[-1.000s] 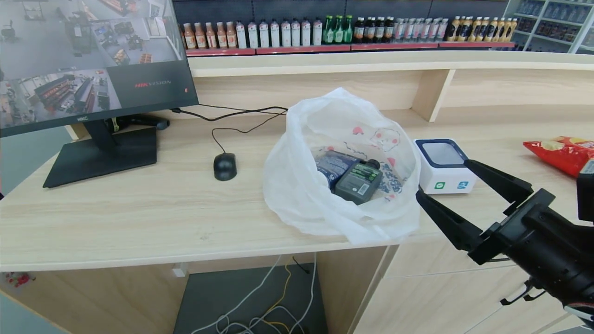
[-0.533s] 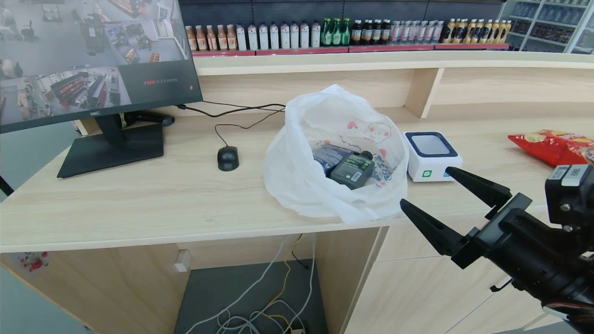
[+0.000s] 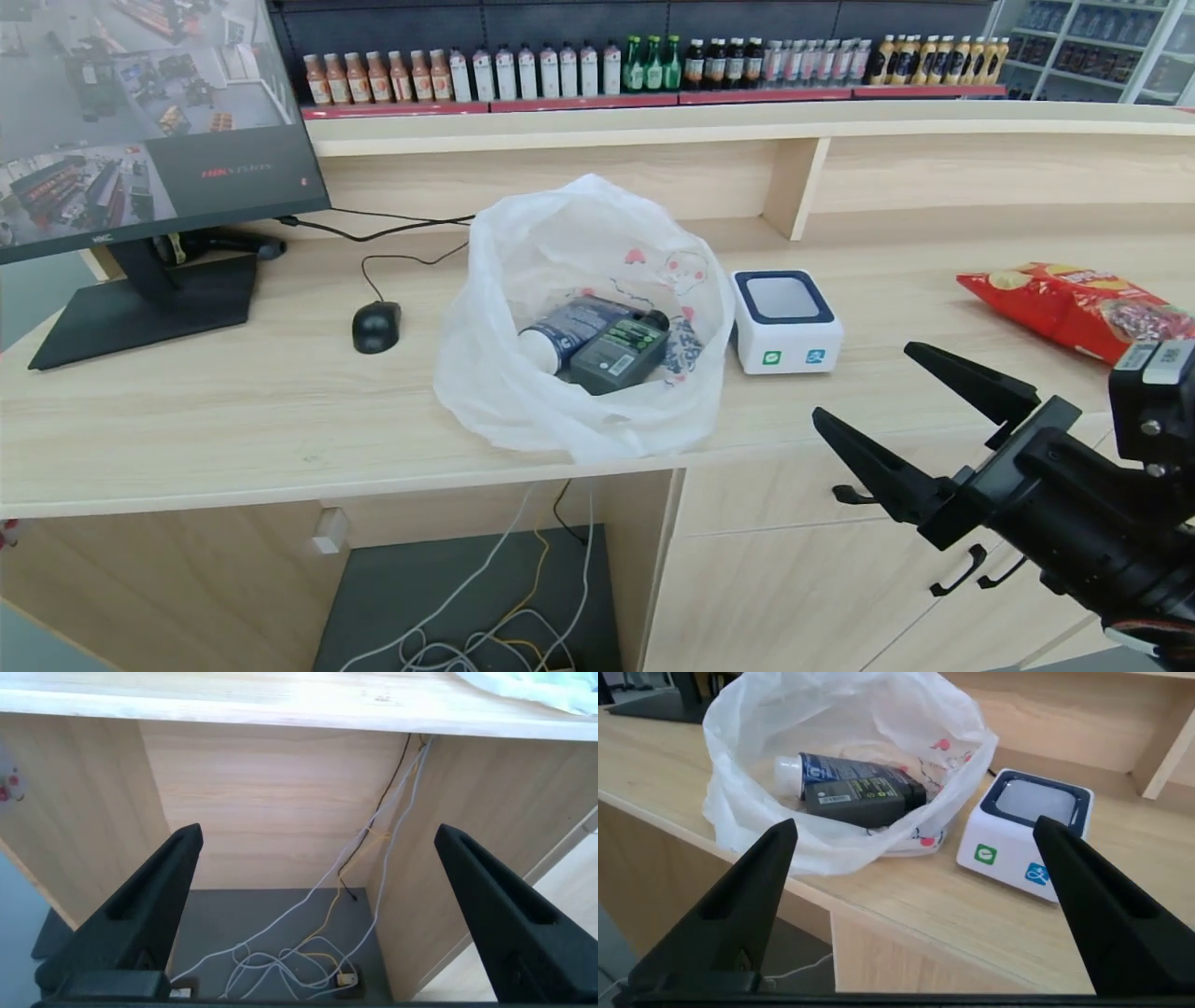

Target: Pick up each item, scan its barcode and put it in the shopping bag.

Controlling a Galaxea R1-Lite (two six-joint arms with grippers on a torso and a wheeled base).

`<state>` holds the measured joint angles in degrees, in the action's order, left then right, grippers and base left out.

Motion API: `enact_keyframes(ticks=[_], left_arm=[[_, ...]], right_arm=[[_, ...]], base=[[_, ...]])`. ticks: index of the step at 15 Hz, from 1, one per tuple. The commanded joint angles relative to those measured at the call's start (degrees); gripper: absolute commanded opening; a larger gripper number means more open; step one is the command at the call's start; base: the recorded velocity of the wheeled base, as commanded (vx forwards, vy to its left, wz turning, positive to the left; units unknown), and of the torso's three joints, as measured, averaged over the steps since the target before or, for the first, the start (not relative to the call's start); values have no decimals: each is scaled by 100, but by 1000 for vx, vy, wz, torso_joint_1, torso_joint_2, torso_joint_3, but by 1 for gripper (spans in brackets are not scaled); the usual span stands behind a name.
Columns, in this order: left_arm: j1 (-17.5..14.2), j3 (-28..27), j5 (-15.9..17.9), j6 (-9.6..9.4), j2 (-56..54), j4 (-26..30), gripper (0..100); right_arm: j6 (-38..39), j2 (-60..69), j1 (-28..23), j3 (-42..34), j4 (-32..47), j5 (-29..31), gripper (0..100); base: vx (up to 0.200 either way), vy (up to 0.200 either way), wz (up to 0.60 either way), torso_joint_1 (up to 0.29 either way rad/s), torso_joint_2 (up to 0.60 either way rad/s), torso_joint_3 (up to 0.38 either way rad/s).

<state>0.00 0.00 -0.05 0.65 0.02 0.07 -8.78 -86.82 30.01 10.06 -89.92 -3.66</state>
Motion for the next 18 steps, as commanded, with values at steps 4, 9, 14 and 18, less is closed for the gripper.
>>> enact_keyframes(ticks=[4,9,14,18], left_arm=[[0,0,-4,6,-2,10,100],[0,0,-4,6,-2,1,100],[0,0,-13,6,6,1,100],[0,0,-4,14,-2,1,100]], right_arm=[[-1,78,5,-30,-8,-3,100],[25,69,-4,102,-8,-3,100],[25,69,5,58,-8,-3,100],[25,104,5,58,-8,-3,100]], base=[[0,-200,0,1,4,1],[0,-200,0,2,1,2],[0,-200,0,4,4,3],[0,-200,0,1,7,4]])
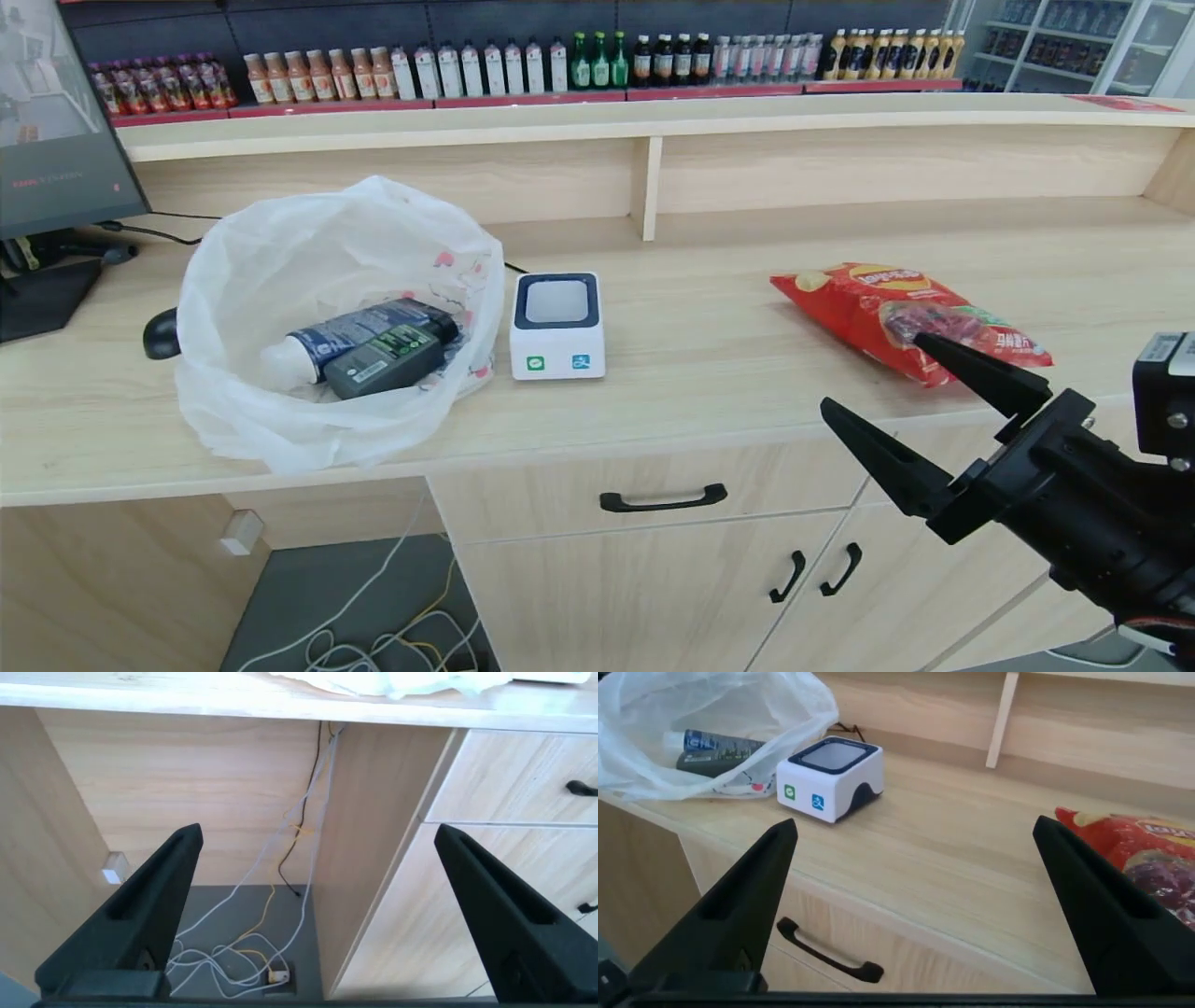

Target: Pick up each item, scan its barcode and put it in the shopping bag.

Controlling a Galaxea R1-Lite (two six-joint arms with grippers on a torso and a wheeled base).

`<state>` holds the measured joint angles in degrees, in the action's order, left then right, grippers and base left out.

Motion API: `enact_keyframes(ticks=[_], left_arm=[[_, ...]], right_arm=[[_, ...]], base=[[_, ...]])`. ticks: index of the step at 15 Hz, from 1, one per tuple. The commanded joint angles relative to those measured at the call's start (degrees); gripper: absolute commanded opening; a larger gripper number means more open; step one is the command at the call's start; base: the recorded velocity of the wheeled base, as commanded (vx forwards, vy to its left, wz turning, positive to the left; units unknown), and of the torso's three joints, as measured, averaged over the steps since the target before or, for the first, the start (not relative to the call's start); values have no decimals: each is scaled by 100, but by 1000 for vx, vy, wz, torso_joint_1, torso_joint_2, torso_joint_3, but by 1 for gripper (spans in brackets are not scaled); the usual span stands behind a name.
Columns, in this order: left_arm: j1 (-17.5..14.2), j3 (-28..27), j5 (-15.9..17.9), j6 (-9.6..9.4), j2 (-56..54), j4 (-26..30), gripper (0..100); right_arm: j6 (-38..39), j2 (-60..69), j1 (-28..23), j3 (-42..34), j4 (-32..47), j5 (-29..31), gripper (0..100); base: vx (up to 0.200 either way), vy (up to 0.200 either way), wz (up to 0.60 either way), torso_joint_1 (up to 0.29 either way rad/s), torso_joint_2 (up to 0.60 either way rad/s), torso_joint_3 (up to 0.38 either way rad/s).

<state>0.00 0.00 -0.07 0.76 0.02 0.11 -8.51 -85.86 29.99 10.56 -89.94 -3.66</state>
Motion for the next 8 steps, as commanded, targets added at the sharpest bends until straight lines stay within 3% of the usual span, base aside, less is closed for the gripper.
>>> enact_keyframes(ticks=[1,7,8], left_arm=[[0,0,-1,4,6,-2,100],[0,0,-1,-5,-2,-2,100],[0,0,-1,-5,-2,-2,100]], right_arm=[[-2,8,7,8,-6,-3,100],[25,113,-2,-19,-6,-12,100],[25,113,-2,-36,-6,-12,100]], base=[[0,-200,0,2,2,2],[0,-200,0,2,3,3],[0,0,0,0,0,0]])
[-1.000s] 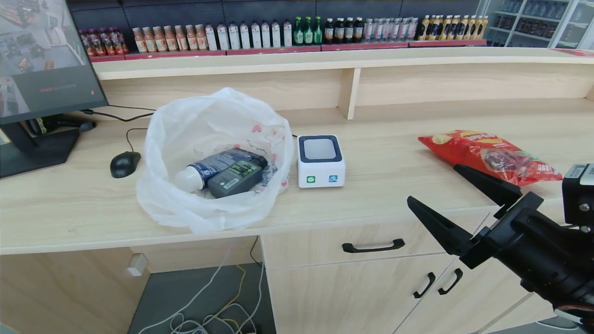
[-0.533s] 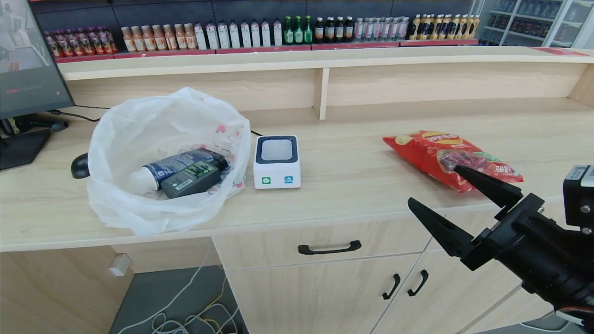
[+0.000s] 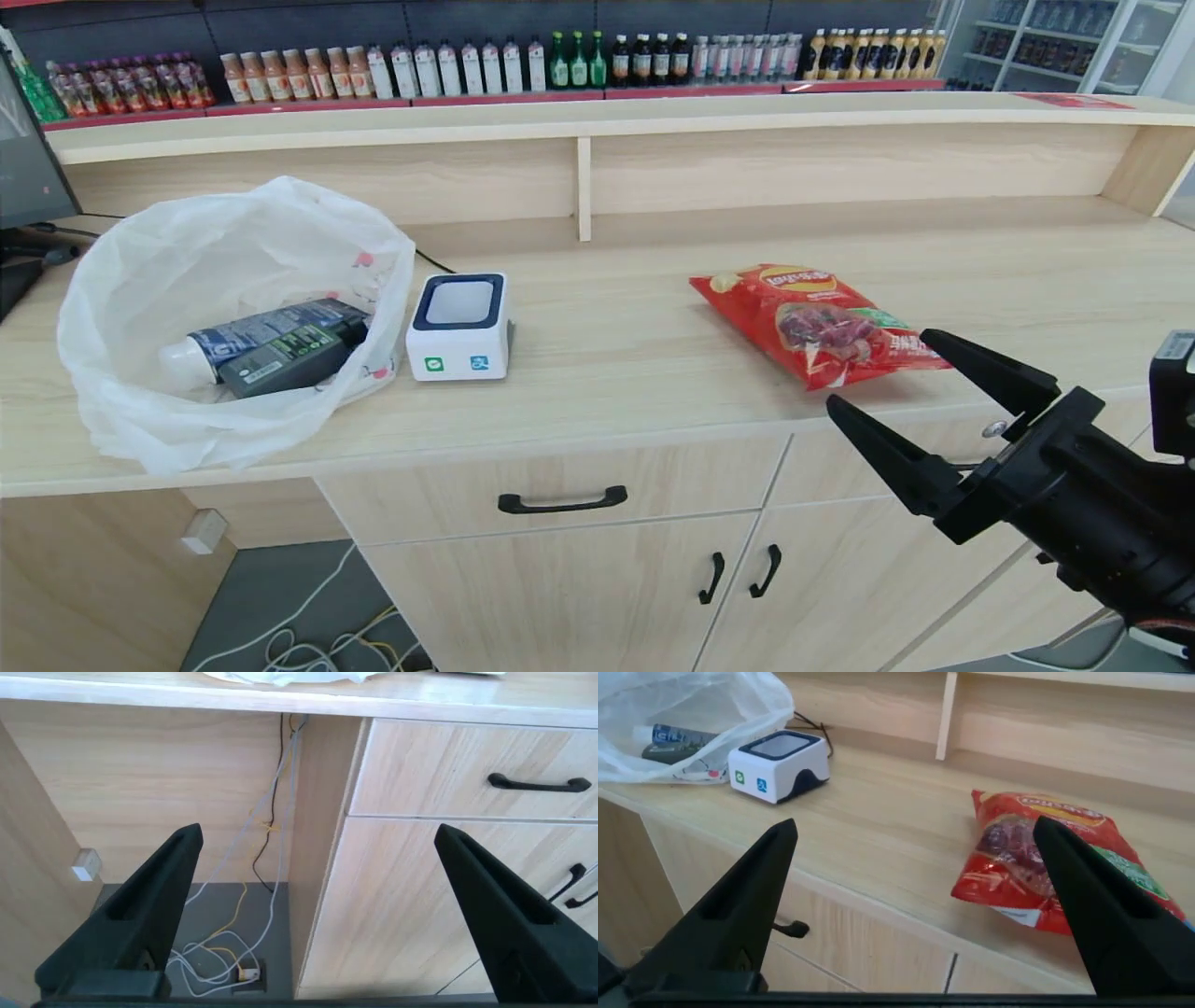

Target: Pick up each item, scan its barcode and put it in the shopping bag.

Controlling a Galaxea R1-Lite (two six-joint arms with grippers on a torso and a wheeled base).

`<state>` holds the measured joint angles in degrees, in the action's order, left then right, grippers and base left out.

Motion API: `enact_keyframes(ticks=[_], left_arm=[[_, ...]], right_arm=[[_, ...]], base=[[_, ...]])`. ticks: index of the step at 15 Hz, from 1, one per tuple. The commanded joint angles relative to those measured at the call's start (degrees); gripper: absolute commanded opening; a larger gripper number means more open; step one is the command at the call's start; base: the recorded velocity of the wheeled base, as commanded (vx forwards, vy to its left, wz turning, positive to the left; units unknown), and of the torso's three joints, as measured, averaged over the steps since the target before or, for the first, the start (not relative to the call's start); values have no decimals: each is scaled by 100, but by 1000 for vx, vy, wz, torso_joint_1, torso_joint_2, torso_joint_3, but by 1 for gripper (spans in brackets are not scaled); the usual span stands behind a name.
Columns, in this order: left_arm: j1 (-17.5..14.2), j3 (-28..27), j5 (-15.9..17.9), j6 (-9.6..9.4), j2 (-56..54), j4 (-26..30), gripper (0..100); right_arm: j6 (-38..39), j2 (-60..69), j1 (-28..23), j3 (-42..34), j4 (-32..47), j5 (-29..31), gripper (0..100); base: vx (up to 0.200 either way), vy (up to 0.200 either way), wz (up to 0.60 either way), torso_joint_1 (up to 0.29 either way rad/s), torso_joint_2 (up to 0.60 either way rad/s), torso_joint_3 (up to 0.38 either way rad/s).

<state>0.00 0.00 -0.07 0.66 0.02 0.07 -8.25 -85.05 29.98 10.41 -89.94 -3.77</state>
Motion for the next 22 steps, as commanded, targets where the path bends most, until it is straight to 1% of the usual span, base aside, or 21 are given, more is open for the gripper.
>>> enact_keyframes(ticks=[1,7,9,10,11,12,14,15,16,17,18,20,22], left_arm=[[0,0,-1,-4,-2,1,100],[0,0,-1,-31,-2,1,100],[0,0,-1,-22,-2,1,100],[0,0,-1,-31,-2,1,100],[0,0,-1,-31,-2,1,100],[9,0,-1,-31,-2,1,100],[0,0,-1,-31,-2,1,100],[0,0,-1,-31,-2,1,100],[9,0,-1,-31,-2,1,100],[0,0,-1,-31,-2,1,100],[0,0,-1,-31,-2,1,100],[0,0,-1,-31,-2,1,100],[0,0,-1,-31,-2,1,100]], right_arm=[[-1,33,8,-30,-6,-1,100],[-10,15,-1,-101,-6,-1,100],[219,15,-18,-30,-6,-10,100],[351,-20,8,181,-6,-28,100],[377,-29,-1,726,-6,-45,100],[456,-125,-9,1086,-6,-45,100],[606,-196,35,1393,-6,-107,100],[878,-398,35,2000,56,-309,100],[1124,-477,35,2360,170,-467,100],[1309,-530,26,3002,574,-827,100],[1317,-530,-53,3151,776,-950,100],[1326,-996,-115,3591,838,-950,100],[1405,-1602,-194,4268,961,-854,100]], base=[[0,0,0,0,0,0],[0,0,0,0,0,0],[0,0,0,0,0,0],[0,0,0,0,0,0],[0,0,0,0,0,0],[0,0,0,0,0,0],[0,0,0,0,0,0],[0,0,0,0,0,0],[0,0,0,0,0,0],[0,0,0,0,0,0],[0,0,0,0,0,0],[0,0,0,0,0,0],[0,0,0,0,0,0]])
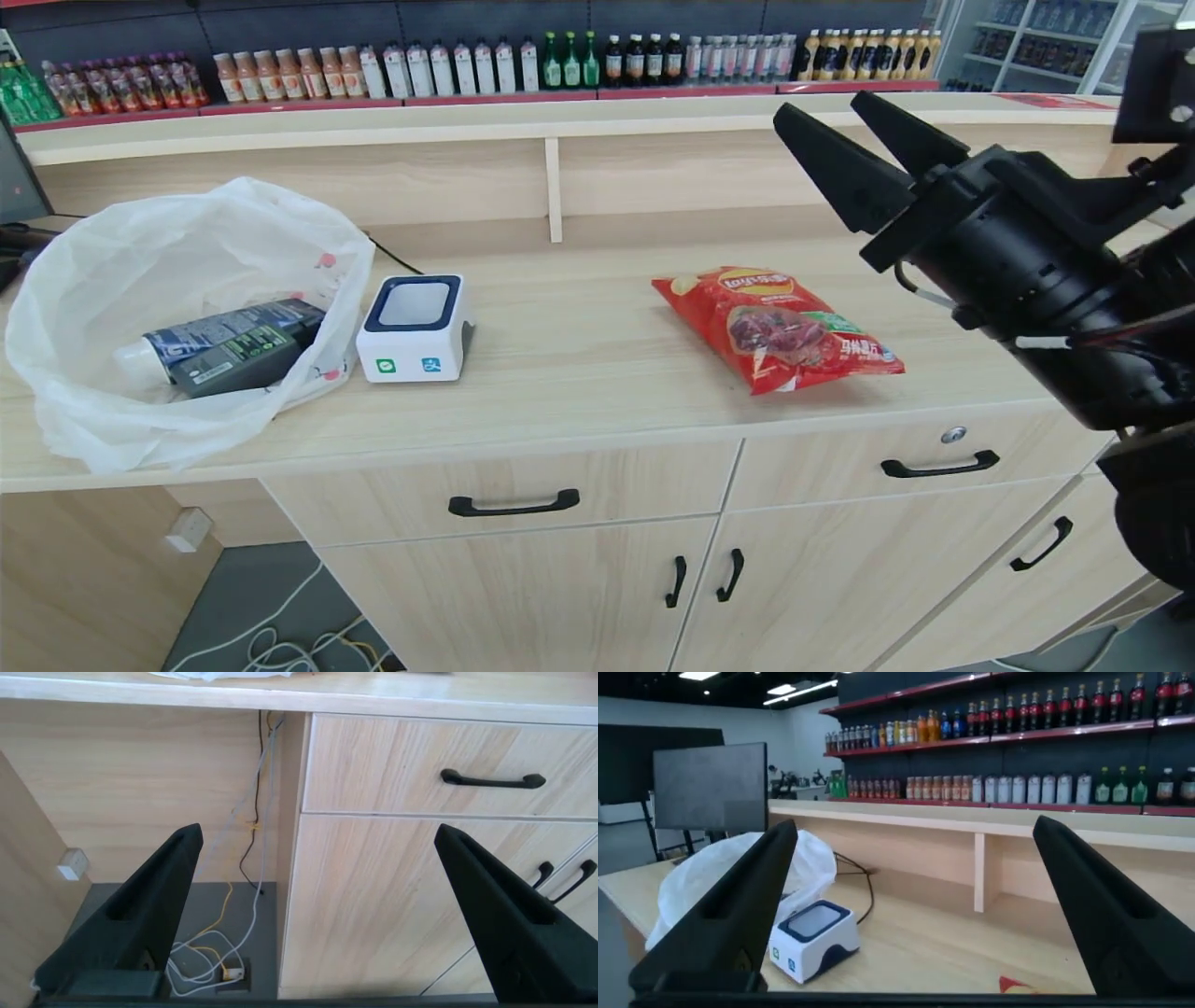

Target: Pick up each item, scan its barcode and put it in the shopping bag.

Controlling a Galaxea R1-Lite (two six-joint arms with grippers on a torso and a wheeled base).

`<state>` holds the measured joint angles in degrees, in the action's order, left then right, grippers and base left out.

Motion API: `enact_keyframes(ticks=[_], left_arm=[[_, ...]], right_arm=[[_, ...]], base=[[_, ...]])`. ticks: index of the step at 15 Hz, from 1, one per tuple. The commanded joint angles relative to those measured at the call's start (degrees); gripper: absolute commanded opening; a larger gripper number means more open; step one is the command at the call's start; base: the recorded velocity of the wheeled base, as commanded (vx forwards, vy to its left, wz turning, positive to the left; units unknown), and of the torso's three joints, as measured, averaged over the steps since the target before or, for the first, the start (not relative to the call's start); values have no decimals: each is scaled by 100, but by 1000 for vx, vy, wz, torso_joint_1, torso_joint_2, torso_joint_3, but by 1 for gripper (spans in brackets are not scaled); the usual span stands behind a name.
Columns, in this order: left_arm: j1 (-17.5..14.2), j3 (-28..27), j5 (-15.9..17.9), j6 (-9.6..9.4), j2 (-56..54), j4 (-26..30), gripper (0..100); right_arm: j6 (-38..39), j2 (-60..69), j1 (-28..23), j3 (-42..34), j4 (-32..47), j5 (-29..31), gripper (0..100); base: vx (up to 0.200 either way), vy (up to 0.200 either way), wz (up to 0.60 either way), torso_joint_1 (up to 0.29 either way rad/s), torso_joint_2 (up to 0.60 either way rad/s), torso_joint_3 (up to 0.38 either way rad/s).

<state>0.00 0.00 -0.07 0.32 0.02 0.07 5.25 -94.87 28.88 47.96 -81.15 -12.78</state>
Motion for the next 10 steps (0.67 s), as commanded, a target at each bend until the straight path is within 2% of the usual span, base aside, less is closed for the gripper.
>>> enact_keyframes(ticks=[1,2,3,4,5,6,10], left_arm=[[0,0,-1,3,-2,1,100],[0,0,-1,3,-2,1,100],[0,0,-1,3,-2,1,100],[0,0,-1,3,-2,1,100],[0,0,-1,3,-2,1,100],[0,0,-1,3,-2,-7,100],[0,0,-1,3,-2,1,100]], right_arm=[[46,-1007,-190,970,-15,82,100],[72,-1341,-374,1541,-208,82,100],[81,-1429,-409,1726,-164,91,100],[72,-1403,-497,1840,398,82,100],[72,-1385,-497,1840,486,82,100],[-33,-1069,-471,1884,1726,100,100],[-235,-498,-471,2262,4986,539,100]], base=[[0,0,0,0,0,0],[0,0,0,0,0,0],[0,0,0,0,0,0],[0,0,0,0,0,0],[0,0,0,0,0,0],[0,0,0,0,0,0],[0,0,0,0,0,0]])
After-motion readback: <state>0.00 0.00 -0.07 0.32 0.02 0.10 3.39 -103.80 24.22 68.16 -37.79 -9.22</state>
